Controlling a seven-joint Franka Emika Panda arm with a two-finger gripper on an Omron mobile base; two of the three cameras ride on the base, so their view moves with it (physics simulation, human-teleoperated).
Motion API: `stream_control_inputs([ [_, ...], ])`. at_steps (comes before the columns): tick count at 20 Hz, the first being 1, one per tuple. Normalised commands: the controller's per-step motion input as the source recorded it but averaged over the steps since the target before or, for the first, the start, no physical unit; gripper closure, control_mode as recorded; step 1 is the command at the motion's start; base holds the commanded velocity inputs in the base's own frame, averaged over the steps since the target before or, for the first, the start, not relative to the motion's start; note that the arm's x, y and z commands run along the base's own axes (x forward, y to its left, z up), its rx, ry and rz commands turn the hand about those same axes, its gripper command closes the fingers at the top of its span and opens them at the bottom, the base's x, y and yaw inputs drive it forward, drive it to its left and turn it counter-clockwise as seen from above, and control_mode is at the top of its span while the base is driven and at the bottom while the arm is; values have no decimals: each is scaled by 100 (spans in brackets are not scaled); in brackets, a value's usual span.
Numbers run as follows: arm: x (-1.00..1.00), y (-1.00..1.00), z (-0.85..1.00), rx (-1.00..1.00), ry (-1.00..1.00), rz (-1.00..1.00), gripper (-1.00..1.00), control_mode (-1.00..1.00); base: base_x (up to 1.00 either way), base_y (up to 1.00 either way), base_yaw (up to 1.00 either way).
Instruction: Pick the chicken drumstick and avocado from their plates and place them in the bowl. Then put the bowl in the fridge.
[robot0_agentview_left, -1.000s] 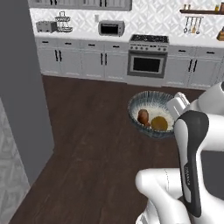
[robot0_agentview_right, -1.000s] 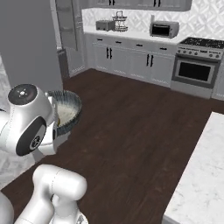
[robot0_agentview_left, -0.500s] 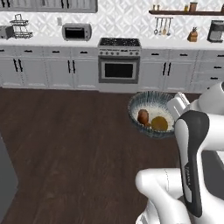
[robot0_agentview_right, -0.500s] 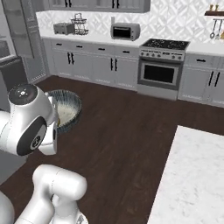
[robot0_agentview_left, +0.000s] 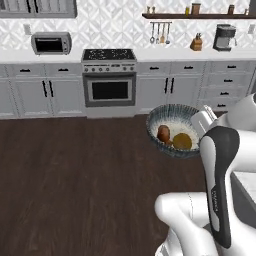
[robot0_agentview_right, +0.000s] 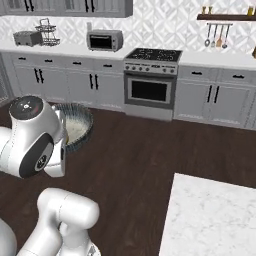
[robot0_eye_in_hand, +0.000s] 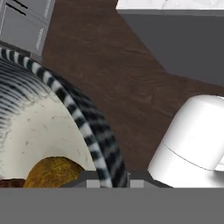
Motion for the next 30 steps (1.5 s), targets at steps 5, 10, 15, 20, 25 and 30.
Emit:
stream_control_inputs([
  [5, 0, 0, 0, 0, 0, 0, 100, 100, 100, -25, -26],
  [10, 0, 0, 0, 0, 0, 0, 100, 100, 100, -16, -24],
  [15, 0, 0, 0, 0, 0, 0, 100, 100, 95, -48, -19],
  [20, 0, 0, 0, 0, 0, 0, 100, 100, 46, 45, 2],
  [25, 0, 0, 0, 0, 0, 0, 100, 100, 42, 80, 59],
  [30, 0, 0, 0, 0, 0, 0, 100, 100, 39, 20, 82],
])
